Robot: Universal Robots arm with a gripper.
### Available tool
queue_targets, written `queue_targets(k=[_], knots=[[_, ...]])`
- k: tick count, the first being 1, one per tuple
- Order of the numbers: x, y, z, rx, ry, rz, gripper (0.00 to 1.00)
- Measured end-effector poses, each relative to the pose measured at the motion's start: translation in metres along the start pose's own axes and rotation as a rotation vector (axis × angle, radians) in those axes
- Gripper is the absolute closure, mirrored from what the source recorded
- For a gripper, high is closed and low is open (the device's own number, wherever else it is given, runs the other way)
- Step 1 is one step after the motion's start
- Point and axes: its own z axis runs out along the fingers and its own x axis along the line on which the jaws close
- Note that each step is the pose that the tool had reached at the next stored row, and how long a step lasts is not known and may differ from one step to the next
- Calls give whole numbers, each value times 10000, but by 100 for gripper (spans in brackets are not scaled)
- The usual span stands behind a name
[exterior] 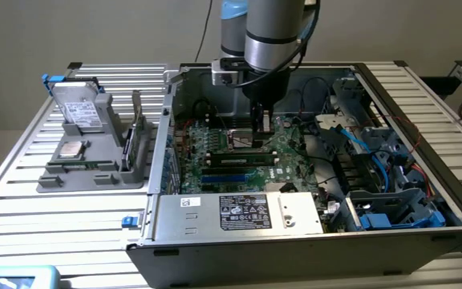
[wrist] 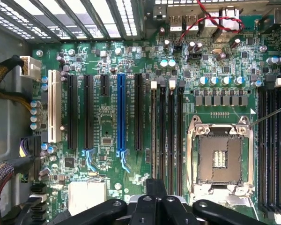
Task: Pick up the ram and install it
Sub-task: 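Press down the ram until it locks into place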
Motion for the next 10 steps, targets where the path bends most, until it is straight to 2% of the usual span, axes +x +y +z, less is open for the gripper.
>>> queue_targets(k=[3,8,10], knots=[[-9,-85,9,1,23,5,89],[-23,-91,14,2,55,8,89],[-63,-92,19,2,115,8,89]])
